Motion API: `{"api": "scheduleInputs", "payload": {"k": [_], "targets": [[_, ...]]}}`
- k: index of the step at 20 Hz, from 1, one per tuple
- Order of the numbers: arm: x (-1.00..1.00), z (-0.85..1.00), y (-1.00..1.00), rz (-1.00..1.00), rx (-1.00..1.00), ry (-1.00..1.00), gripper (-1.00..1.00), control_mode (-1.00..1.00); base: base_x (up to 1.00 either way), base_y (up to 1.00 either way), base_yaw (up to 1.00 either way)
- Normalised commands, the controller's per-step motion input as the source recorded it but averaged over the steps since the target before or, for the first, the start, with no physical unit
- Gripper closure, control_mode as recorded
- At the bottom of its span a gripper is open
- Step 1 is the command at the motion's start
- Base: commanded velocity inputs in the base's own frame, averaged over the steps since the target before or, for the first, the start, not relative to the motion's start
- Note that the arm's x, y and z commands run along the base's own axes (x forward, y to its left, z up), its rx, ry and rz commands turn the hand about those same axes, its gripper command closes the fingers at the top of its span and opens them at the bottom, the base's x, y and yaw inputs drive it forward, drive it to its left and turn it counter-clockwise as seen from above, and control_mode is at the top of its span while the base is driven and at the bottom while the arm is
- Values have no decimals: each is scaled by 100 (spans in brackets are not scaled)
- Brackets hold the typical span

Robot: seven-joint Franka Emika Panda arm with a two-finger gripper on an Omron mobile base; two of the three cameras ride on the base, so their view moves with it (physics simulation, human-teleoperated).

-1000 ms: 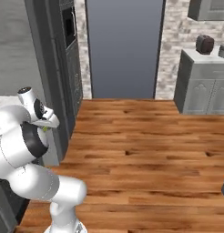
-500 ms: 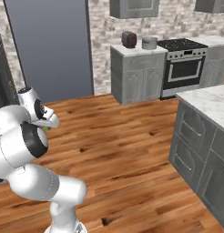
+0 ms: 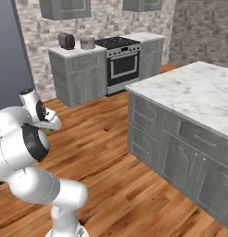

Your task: Turn on the sink faucet. Then move the lemon wedge from the counter to the sink. Turn off the sink. Move the vegetable from the sink to the pot next to the stove. Finally move the pot to the rear left burner.

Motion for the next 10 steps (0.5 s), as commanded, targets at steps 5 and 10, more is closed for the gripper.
{"api": "scheduleInputs", "payload": {"k": [5, 10], "targets": [[0, 0, 0, 0, 0, 0, 100, 100, -1, -12, -52], [0, 0, 0, 0, 0, 0, 100, 100, -2, -16, -50]]}}
